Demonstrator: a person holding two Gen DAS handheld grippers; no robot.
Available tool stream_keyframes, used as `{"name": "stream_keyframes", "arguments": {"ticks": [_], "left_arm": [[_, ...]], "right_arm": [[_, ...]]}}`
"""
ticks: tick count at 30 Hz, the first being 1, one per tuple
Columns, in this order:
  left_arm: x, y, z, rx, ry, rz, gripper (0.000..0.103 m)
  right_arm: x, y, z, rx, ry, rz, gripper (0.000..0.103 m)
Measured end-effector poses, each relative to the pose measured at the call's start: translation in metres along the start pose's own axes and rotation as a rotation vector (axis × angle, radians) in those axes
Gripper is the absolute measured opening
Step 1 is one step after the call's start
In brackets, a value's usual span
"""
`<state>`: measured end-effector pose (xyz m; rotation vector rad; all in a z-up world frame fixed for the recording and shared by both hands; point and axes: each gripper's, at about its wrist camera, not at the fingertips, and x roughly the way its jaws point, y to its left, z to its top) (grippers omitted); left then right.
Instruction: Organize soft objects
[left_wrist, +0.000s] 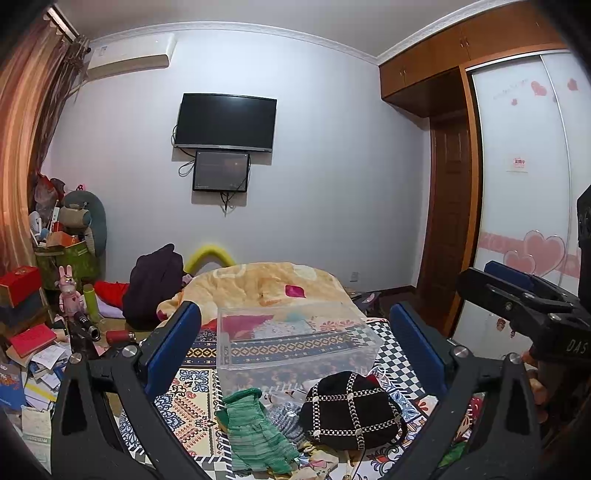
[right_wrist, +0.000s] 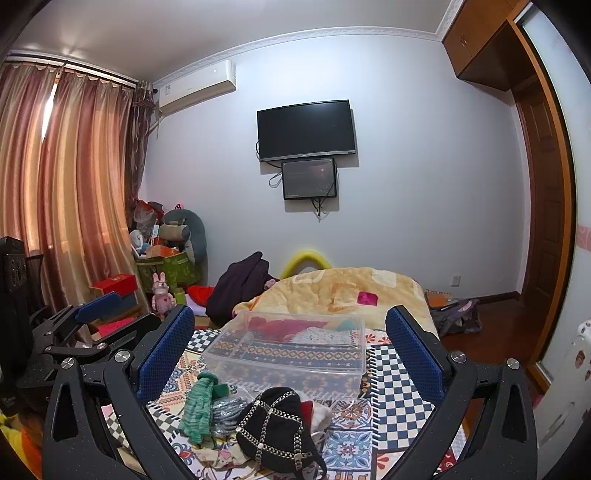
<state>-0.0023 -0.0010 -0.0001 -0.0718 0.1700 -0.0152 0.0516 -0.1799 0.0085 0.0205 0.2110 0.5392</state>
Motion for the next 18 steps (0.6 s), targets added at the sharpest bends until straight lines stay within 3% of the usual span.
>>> {"name": "stream_keyframes", "arguments": {"ticks": [18], "left_arm": [[-0.003, -0.0008, 0.0011, 0.002, -0.002, -0.004, 0.103]], "right_arm": [[-0.0022, 0.002, 0.002, 0.002, -0.009, 0.004, 0.103]]}}
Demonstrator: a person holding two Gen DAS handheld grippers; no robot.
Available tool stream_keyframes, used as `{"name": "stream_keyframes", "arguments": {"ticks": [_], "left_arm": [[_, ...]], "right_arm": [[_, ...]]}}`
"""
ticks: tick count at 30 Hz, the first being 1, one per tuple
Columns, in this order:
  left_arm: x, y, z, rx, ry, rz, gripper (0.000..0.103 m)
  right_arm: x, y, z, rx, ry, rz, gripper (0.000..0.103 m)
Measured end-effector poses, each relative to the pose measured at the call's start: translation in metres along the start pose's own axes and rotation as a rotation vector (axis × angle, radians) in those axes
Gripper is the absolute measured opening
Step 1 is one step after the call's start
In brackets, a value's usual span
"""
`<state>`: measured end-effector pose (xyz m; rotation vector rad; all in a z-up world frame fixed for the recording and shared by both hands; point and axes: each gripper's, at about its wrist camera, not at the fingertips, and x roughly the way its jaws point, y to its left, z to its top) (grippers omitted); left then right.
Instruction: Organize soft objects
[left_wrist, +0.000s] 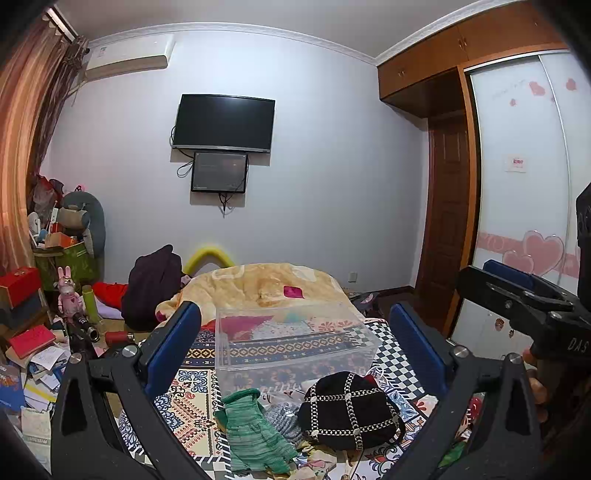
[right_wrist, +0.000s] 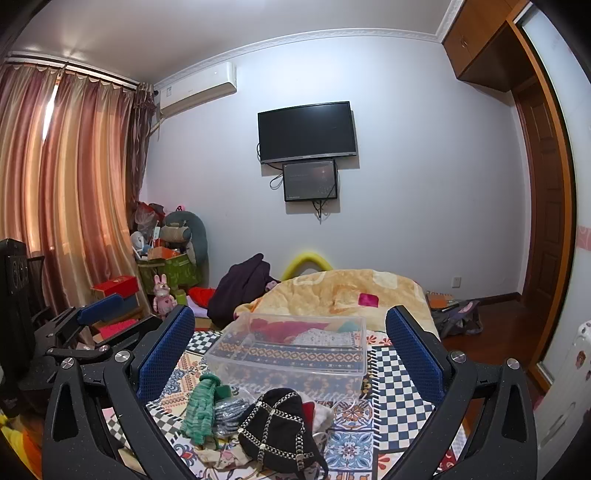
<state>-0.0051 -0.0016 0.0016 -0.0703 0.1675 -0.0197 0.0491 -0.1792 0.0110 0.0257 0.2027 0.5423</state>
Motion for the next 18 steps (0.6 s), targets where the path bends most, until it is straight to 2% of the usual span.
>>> {"name": "stream_keyframes", "arguments": {"ticks": [18], "left_arm": [[0.0002, -0.0001, 0.0001, 0.0, 0.0, -0.001, 0.103]], "right_arm": [[-0.0017, 0.0, -0.0004, -0.001, -0.002, 0.001, 0.103]]}}
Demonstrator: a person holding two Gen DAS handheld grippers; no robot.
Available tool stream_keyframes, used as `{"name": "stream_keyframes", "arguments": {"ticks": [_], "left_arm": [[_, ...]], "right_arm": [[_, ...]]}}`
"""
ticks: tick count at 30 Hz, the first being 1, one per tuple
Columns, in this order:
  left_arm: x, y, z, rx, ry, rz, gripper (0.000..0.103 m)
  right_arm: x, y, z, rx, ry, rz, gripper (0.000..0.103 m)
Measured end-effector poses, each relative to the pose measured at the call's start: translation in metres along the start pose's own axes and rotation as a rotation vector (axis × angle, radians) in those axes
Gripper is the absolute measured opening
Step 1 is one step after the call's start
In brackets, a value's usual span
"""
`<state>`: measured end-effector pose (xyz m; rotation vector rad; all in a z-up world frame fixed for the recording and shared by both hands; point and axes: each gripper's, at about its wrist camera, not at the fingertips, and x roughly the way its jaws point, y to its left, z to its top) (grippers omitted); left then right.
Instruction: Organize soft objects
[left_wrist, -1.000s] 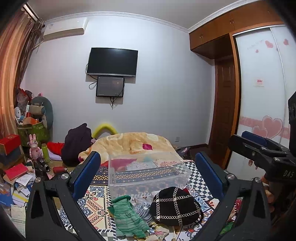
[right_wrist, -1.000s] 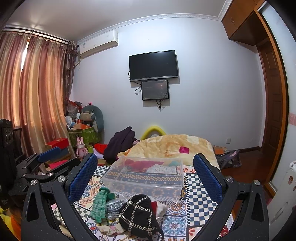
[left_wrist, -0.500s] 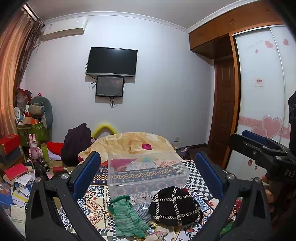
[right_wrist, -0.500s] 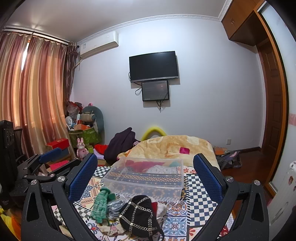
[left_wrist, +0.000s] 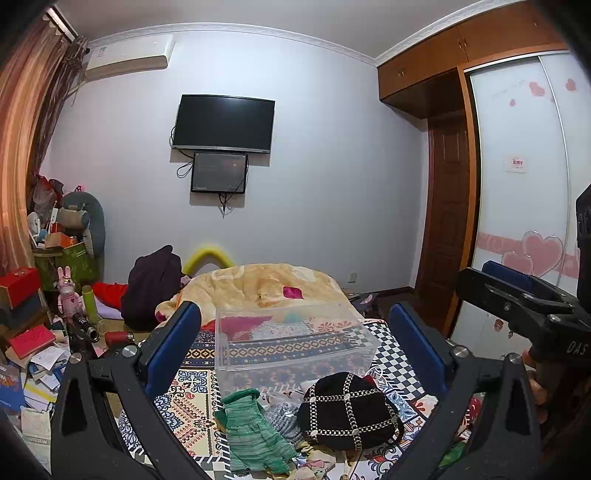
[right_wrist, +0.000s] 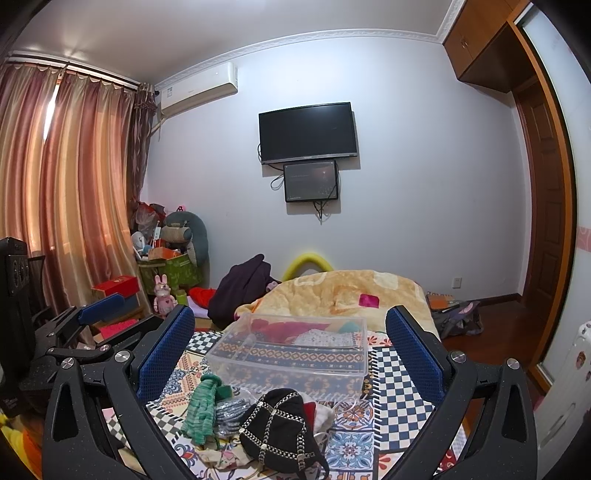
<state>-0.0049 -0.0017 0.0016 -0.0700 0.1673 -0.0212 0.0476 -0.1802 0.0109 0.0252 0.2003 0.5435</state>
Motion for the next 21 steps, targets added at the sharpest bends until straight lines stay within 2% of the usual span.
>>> {"name": "stream_keyframes", "arguments": {"ticks": [14, 21], "left_arm": [[-0.0009, -0.0004, 0.0005, 0.0, -0.002, 0.0, 0.103], [0.007, 0.0011, -0.0038, 0.002, 0.03, 0.003, 0.103]], "right_arm": [[-0.0008, -0.0008, 0.0003, 0.001, -0.001, 0.0, 0.103], [0.0011, -0.002, -0.0007, -0.001, 0.013, -0.003, 0.103]]}}
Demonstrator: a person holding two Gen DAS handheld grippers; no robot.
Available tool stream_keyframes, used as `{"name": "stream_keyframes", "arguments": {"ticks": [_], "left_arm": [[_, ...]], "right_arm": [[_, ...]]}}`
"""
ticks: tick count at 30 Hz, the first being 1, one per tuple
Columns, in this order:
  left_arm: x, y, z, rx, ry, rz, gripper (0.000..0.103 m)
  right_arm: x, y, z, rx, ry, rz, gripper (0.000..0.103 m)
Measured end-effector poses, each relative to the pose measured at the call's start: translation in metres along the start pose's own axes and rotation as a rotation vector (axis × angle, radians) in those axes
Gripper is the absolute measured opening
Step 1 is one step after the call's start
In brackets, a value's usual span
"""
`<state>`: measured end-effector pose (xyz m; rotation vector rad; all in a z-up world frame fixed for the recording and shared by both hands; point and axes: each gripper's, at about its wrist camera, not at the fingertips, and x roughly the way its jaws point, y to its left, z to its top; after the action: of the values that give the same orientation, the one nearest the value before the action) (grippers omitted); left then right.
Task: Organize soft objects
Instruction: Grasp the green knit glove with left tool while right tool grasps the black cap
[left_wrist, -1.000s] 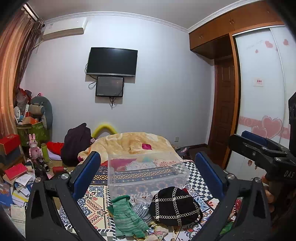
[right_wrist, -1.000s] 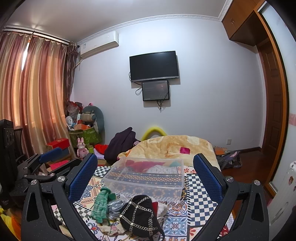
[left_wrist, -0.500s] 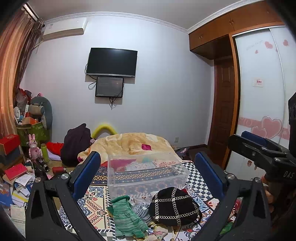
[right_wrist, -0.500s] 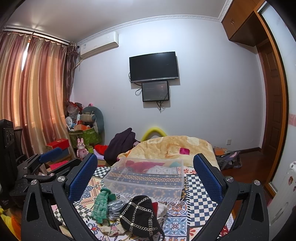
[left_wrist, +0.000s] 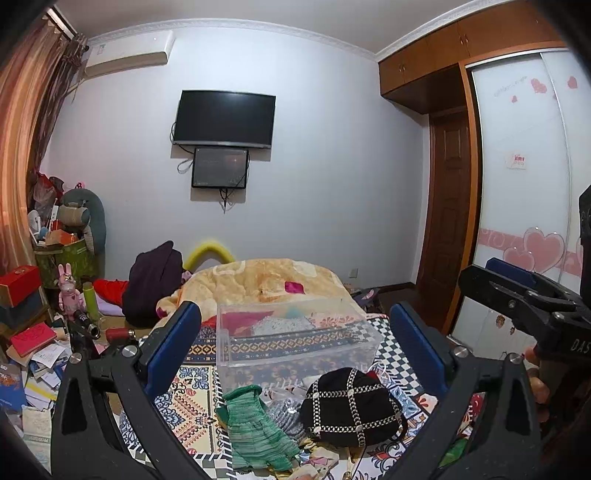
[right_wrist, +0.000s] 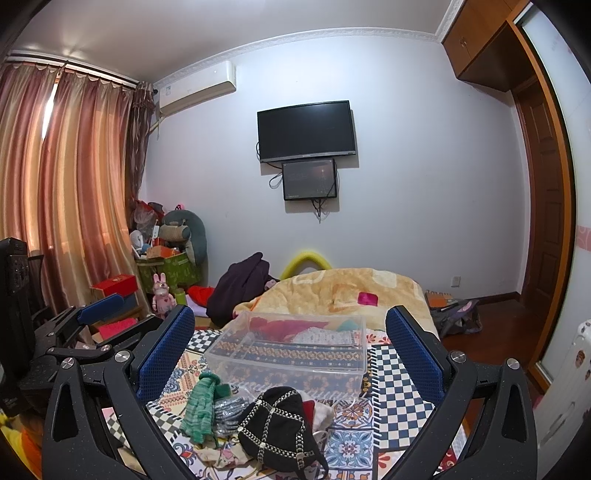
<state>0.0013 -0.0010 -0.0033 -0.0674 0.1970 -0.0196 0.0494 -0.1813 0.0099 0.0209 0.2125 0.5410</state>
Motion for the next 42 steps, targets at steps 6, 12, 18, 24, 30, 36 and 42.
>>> {"name": "stream_keyframes", "arguments": {"ticks": [6, 12, 18, 24, 30, 36, 42], "left_arm": [[0.02, 0.01, -0.022, -0.006, 0.096, 0.01, 0.103], [0.045, 0.021, -0.056, -0.016, 0.216, -0.004, 0.103], [0.063, 0.034, -0.089, -0.035, 0.317, 0.016, 0.089], [0.077, 0.046, -0.11, -0.071, 0.391, 0.004, 0.076], [0.078, 0.054, -0.114, -0.089, 0.407, -0.008, 0.06], [0.082, 0.053, -0.119, -0.075, 0.427, -0.032, 0.041], [0.085, 0.057, -0.121, -0.087, 0.431, -0.037, 0.019]], "right_arm": [[0.014, -0.007, -0.018, -0.001, 0.086, -0.016, 0.103], [0.032, -0.017, -0.047, 0.021, 0.215, 0.01, 0.103], [0.048, -0.018, -0.077, 0.018, 0.325, 0.053, 0.101], [0.053, -0.017, -0.087, 0.008, 0.37, 0.08, 0.075], [0.066, -0.011, -0.097, -0.001, 0.417, 0.101, 0.052], [0.072, -0.012, -0.104, -0.012, 0.438, 0.095, 0.028], [0.071, -0.014, -0.105, -0.015, 0.433, 0.08, 0.013]]}}
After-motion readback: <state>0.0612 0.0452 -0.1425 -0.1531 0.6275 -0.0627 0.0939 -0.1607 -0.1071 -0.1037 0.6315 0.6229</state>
